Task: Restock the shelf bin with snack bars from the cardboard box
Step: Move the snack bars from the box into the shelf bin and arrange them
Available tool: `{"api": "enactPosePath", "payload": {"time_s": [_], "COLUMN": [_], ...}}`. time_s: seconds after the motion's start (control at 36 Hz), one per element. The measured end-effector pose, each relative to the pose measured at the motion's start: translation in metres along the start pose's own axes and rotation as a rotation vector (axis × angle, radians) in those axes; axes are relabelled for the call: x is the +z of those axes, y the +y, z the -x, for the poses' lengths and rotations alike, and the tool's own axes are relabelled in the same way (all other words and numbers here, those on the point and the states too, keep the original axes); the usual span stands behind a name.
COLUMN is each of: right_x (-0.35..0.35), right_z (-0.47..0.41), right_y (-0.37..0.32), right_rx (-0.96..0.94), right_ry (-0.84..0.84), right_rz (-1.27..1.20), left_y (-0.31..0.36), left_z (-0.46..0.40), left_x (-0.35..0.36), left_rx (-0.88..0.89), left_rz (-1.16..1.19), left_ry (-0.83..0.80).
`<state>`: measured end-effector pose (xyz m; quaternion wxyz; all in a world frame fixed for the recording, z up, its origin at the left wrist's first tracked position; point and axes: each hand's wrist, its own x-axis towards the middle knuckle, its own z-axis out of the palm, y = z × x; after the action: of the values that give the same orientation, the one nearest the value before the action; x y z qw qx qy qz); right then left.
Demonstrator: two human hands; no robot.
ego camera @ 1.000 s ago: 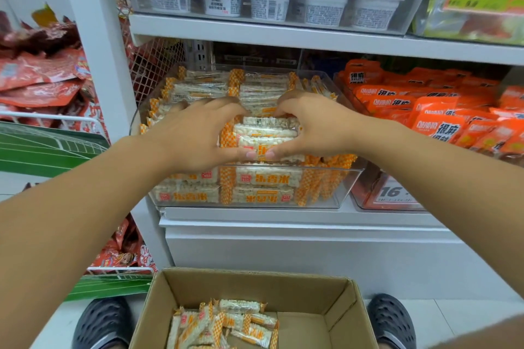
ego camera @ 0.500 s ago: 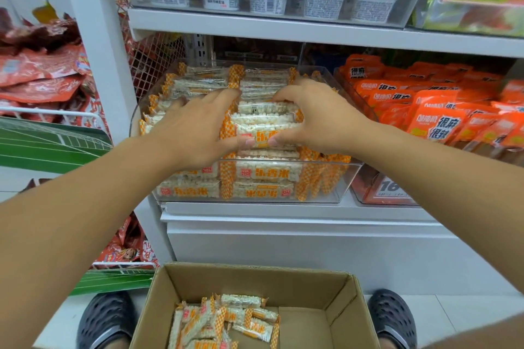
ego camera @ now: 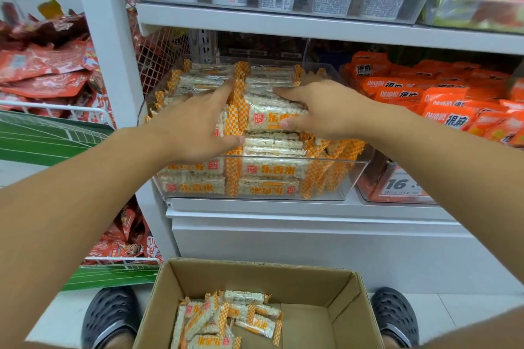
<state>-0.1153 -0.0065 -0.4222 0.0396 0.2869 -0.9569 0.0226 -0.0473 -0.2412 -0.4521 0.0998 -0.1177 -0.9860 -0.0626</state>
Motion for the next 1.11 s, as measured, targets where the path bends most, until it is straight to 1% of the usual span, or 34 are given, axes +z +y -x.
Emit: {"api": "enactPosePath", "payload": {"time_s": [0.11,0.17,0.22,0.28,0.33,0.36,0.39,0.5,0.58,0.67,0.72,0.78,0.81,0.86,0.92,0.97,1.06,1.11], "right_x": [-0.004,-0.005,-0.008,-0.012,-0.013,-0.011,-0.01,-0.011,-0.015,-0.017,-0.018,-0.018,-0.016,-0.012,-0.012,-0.016,-0.02,-0.019], "right_z": [-0.002,-0.001,0.002,0.006,0.007,0.008,0.008,0.008,0.006,0.005,0.004,0.001,-0.001,-0.006,-0.01,-0.012,-0.016,-0.018], "right_y": [0.003,0.004,0.006,0.008,0.009,0.008,0.006,0.002,0.002,-0.004,-0.009,-0.009,-0.007,-0.004,-0.006,-0.01,-0.014,-0.014], "right_rx": [-0.012,-0.005,-0.001,-0.009,-0.032,-0.05,-0.067,-0.071,-0.068,-0.056,0.011,0.106,0.115,0.083,0.057,0.048,0.06,0.074], "right_ry": [-0.033,-0.05,-0.095,-0.134,-0.119,-0.117,-0.125,-0.191,-0.237,-0.27,-0.265,-0.197,-0.153,-0.111,-0.124,-0.17,-0.255,-0.28], "right_rz": [-0.087,-0.183,-0.306,-0.37,-0.334,-0.294,-0.263,-0.261,-0.218,-0.153,-0.258,-0.371,-0.37,-0.259,-0.126,-0.052,-0.032,-0.048], "left_y": [0.0,0.001,0.003,0.004,0.006,0.007,0.008,0.013,0.013,0.011,0.011,0.012,0.012,0.013,0.014,0.014,0.013,0.012], "left_z": [0.002,0.0,0.0,-0.001,-0.004,-0.006,-0.007,-0.01,-0.011,-0.013,-0.013,-0.012,-0.012,-0.011,-0.01,-0.008,-0.006,-0.005], "left_x": [0.0,0.002,0.002,0.001,-0.001,-0.002,-0.002,0.003,0.003,0.002,0.002,0.002,0.001,-0.001,-0.002,-0.002,-0.001,0.001], "left_rx": [0.028,0.002,-0.037,-0.053,-0.044,-0.03,-0.009,0.075,0.074,0.109,0.121,0.124,0.12,0.107,0.11,0.125,0.155,0.183], "left_rz": [0.03,0.031,0.079,0.247,0.45,0.492,0.478,0.226,0.184,0.131,0.1,0.09,0.094,0.107,0.115,0.117,0.094,0.074], "left_ry": [0.024,0.046,0.056,0.065,0.107,0.116,0.105,0.039,0.04,0.023,0.012,-0.002,-0.008,-0.023,-0.026,-0.023,-0.017,-0.002]}}
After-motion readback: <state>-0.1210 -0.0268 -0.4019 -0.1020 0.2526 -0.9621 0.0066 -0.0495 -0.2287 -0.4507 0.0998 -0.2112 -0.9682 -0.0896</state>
